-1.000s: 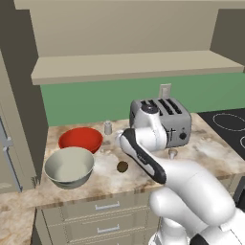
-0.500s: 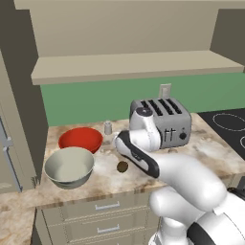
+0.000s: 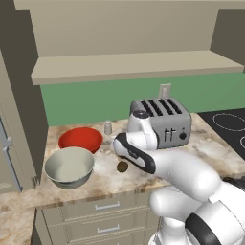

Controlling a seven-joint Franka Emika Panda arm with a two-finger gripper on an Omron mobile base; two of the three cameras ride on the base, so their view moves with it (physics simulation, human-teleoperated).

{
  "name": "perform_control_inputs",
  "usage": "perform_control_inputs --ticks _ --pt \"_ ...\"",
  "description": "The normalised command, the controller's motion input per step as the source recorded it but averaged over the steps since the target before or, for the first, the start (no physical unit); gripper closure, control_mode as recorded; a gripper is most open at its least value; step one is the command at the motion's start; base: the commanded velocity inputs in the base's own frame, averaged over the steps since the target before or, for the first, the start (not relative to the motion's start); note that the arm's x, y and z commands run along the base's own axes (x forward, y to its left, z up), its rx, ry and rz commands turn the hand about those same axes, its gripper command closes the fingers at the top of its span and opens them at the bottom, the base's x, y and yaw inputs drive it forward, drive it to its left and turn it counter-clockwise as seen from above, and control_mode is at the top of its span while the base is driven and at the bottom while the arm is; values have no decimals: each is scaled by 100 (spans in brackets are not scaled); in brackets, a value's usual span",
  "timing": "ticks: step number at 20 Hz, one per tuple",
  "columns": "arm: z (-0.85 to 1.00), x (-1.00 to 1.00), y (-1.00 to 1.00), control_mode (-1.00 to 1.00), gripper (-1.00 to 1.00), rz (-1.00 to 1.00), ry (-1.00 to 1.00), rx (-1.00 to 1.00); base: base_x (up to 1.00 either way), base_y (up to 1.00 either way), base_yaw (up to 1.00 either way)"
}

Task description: Pick both bowls and place them on the counter. Then place the mushroom in one bowl and place the kiwi in the other bowl.

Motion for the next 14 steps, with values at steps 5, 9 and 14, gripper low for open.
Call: perform_control_inputs --ticks 5,9,14 --pt "-23 -2 3 -100 -100 -3 7 0 0 0 0" --pt "-28 5 7 -100 -100 -2 7 0 0 0 0" --pt "-25 10 7 -100 -100 0 5 0 0 0 0"
